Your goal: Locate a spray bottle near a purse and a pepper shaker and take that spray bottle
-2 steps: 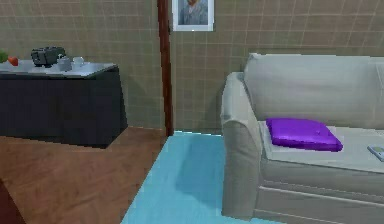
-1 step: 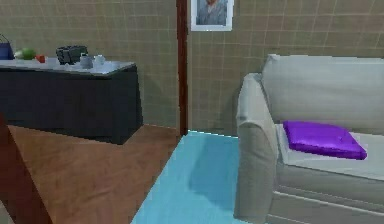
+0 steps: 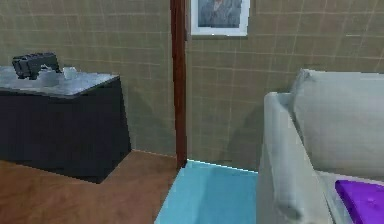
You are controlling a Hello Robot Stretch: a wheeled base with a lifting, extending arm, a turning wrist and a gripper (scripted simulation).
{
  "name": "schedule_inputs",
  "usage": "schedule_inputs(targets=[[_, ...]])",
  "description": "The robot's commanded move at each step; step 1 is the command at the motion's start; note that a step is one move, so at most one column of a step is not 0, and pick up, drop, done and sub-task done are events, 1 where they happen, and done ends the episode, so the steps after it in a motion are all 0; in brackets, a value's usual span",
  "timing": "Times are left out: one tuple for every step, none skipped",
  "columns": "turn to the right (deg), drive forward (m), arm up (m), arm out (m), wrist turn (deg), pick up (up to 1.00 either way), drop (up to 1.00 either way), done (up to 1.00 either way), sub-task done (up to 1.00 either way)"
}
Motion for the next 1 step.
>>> schedule_inputs(targets=[[-45.0, 0.00, 0.00, 0.00, 0.0, 0.00, 0.00, 0.00, 0.00]])
